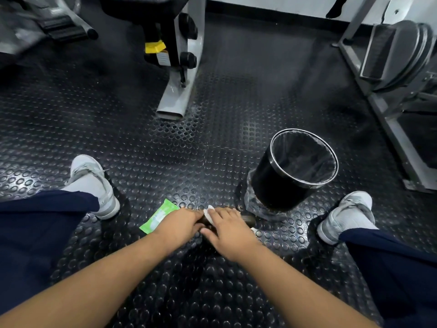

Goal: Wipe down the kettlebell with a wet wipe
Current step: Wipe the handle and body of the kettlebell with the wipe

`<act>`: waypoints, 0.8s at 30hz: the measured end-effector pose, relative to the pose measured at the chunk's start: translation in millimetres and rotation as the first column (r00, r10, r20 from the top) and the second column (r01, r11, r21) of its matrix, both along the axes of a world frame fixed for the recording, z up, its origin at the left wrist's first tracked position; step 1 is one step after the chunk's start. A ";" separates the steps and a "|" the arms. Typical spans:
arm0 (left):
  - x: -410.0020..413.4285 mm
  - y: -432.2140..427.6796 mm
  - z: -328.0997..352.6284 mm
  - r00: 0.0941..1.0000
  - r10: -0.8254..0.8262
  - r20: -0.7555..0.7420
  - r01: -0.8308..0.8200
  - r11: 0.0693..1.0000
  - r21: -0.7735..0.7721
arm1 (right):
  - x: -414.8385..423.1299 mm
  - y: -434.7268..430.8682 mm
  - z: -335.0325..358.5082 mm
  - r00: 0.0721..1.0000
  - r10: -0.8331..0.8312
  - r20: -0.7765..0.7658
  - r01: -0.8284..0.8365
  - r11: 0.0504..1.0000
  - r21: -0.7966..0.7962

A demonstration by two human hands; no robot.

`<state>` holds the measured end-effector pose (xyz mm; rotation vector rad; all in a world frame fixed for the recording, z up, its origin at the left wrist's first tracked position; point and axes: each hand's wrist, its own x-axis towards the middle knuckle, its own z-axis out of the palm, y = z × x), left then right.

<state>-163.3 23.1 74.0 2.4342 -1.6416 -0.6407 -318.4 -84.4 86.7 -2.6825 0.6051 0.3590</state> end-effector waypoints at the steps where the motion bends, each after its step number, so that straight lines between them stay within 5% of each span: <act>1: -0.1 0.1 -1.4 1.000 0.000 0.004 0.000 1.000 -0.002 | -7.6 -3.1 -1.3 1.000 0.005 0.022 -0.005 1.000 -0.001; 4: -0.8 1.0 -2.7 1.000 0.003 0.001 -0.003 1.000 -0.026 | -17.4 -17.0 -0.5 0.999 -0.031 0.021 0.031 0.999 -0.017; 10: -1.1 1.3 -3.4 1.000 0.020 -0.008 -0.020 1.000 -0.012 | 21.9 -15.0 18.0 0.967 -0.043 -0.251 0.029 0.998 -0.060; 18: 0.2 1.6 -7.7 1.000 0.010 0.022 -0.010 1.000 -0.007 | -15.2 -12.4 4.4 0.999 0.009 -0.049 -0.012 0.999 -0.053; 24: -0.5 0.5 -7.3 1.000 0.011 0.021 -0.012 1.000 0.011 | 12.7 -6.4 10.7 0.977 -0.053 -0.205 0.031 0.993 -0.111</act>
